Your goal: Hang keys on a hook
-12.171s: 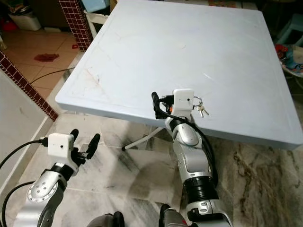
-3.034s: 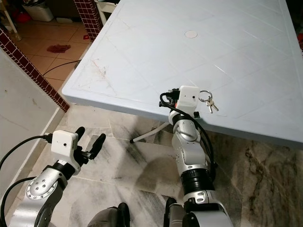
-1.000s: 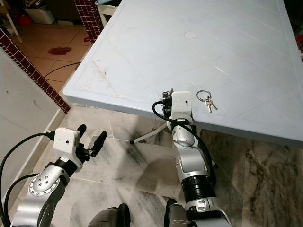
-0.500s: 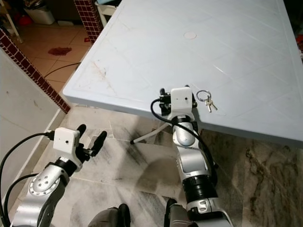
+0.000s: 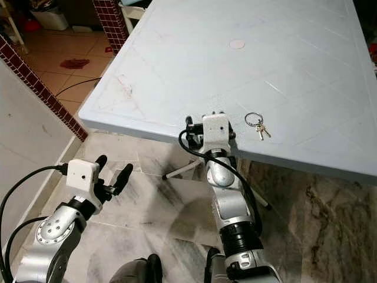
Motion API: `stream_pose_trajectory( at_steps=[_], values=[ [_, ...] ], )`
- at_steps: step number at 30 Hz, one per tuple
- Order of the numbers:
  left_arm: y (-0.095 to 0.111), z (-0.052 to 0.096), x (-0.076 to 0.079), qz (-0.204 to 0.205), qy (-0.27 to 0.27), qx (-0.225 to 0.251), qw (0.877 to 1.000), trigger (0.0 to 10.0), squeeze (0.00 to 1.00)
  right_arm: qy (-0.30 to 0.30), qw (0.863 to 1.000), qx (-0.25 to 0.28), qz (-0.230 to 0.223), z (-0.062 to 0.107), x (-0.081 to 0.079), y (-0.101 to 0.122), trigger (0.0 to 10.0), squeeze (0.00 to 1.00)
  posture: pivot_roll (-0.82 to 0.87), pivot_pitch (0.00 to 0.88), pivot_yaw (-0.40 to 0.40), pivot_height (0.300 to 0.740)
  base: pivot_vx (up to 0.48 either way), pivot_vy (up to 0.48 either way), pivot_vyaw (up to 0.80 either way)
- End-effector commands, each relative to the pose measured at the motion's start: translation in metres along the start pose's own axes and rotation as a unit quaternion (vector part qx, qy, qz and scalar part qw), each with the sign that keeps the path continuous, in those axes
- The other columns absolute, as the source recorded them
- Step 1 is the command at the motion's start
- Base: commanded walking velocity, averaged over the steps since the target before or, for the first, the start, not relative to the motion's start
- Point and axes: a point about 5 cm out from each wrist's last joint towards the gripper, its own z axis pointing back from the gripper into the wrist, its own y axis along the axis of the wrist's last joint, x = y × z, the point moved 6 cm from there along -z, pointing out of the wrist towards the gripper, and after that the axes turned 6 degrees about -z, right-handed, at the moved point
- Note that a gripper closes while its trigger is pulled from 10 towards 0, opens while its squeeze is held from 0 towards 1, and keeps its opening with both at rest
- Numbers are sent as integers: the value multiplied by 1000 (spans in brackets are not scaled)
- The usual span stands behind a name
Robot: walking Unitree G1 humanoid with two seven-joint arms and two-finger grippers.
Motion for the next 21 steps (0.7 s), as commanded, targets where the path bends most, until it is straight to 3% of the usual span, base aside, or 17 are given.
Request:
stream_pose_trajectory(
  at_steps=[1, 6, 7, 8, 9, 10, 11, 12, 21],
  values=[
    [-7, 4, -4, -2, 7, -13, 1000, 10000, 0, 8, 1000, -16, -19, -3, -3, -5, 10000, 0, 53, 220, 105, 740, 0, 0, 0],
    [-7, 4, -4, -2, 7, -13, 1000, 10000, 0, 12, 999, -33, -27, -8, 1, -12, 9608, 0, 55, 221, 107, 740, 0, 0, 0],
    [-7, 4, -4, -2, 7, -13, 1000, 10000, 0, 11, 999, -36, -28, -11, 4, -13, 6392, 0, 56, 222, 107, 740, 0, 0, 0],
    [-7, 4, -4, -2, 7, -13, 1000, 10000, 0, 11, 999, -36, -28, -11, 4, -13, 6392, 0, 56, 222, 107, 740, 0, 0, 0],
    [-7, 4, -4, -2, 8, -14, 1000, 10000, 0, 12, 999, -37, -30, -14, 5, -12, 8196, 0, 58, 223, 107, 740, 0, 0, 0],
    [-7, 5, -4, -3, 8, -14, 1000, 10000, 0, 12, 999, -38, -32, -16, 5, -11, 2314, 0, 61, 223, 107, 740, 0, 0, 0],
    [-7, 5, -4, -3, 8, -14, 1000, 10000, 0, 12, 999, -38, -32, -16, 5, -11, 2314, 0, 61, 223, 107, 740, 0, 0, 0],
    [-7, 5, -5, -3, 8, -14, 1000, 10000, 0, 14, 998, -41, -37, -18, 4, -10, 0, 0, 62, 223, 107, 740, 0, 0, 0],
    [-7, 7, -3, -2, 8, -15, 1000, 10000, 0, 20, 998, -37, -43, -23, -4, -6, 0, 0, 63, 224, 106, 740, 0, 0, 0]
  ],
)
